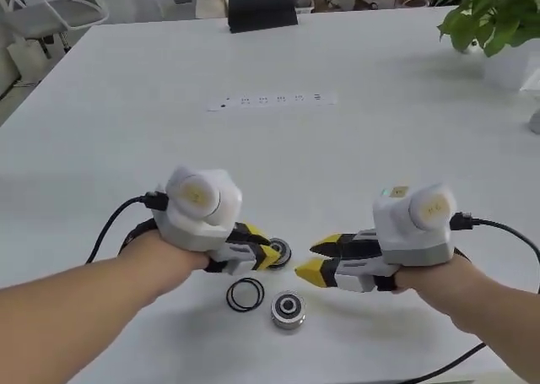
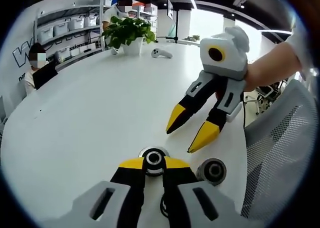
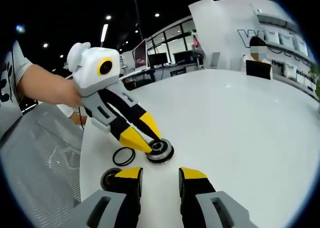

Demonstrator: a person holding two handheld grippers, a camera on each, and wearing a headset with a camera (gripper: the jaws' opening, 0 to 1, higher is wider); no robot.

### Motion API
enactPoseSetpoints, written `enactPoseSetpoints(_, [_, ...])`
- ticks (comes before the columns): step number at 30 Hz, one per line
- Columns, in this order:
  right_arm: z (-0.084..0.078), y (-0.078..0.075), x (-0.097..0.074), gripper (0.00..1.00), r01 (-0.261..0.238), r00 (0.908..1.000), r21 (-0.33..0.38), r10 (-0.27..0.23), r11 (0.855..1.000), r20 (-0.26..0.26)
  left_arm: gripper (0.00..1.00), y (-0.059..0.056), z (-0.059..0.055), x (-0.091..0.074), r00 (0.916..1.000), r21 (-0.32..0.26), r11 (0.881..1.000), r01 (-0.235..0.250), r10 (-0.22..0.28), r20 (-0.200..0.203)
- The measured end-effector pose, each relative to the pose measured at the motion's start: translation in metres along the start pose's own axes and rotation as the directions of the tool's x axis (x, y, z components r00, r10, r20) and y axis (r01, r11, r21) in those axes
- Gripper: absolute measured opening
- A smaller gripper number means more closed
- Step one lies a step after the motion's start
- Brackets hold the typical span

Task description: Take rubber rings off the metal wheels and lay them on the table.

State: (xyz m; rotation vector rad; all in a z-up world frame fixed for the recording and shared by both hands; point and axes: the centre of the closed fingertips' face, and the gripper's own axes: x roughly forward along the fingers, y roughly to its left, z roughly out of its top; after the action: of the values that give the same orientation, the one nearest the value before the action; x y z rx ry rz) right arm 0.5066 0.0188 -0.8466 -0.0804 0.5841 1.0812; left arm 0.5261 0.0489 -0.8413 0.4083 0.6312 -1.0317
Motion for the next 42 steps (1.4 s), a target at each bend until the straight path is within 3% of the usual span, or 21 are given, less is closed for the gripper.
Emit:
enactPoseSetpoints(16, [0.009,0.005,0.021,0.28,0.001,1.0000,-0.030,-0.001,1.000,0.002,0.07,-0.001,0.000,0.001,0.9998,-0.004,1.000,-0.019,0.019,0.000])
enactPoseSetpoints(24, [0.006,0.001,0.028,0.28,0.011,0.9999,-0.031,-0.012,0.999,-0.012,0.07,-0.001,0.000,0.001,0.9997,-0.011,1.000,-0.024,0.024,0.000])
enactPoseSetpoints(42, [0.005,0.003,0.029,0.21,0.030,0.9995,-0.045,-0.030,0.999,-0.002,0.07,-0.001,0.000,0.001,0.9995,-0.012,0.999,-0.031,0.031,0.004])
